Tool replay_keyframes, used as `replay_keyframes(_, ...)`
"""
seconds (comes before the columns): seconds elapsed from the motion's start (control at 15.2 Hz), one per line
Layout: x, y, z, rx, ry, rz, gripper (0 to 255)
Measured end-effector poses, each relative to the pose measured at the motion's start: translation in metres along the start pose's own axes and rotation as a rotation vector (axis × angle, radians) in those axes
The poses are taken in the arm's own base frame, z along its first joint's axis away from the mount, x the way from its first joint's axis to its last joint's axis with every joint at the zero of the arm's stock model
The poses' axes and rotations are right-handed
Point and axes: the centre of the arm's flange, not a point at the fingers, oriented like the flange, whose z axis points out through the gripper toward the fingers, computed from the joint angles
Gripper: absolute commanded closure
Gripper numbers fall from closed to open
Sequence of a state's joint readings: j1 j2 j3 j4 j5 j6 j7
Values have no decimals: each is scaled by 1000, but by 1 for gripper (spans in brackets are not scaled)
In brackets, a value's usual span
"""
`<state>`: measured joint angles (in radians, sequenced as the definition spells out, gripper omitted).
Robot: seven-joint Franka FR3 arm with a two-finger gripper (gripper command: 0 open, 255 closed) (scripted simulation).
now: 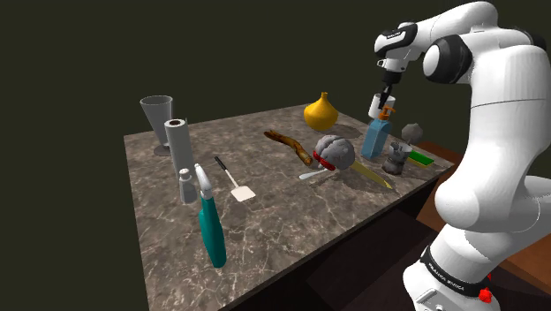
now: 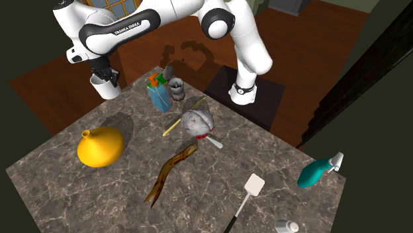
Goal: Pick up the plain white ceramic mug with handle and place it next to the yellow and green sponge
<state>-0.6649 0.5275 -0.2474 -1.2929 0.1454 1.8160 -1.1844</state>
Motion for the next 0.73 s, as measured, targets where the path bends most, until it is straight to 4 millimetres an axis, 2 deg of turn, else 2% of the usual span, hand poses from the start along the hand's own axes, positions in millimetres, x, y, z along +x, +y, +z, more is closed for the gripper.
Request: replay_keyframes(0.73,-2,0,59,0,0,0,255)
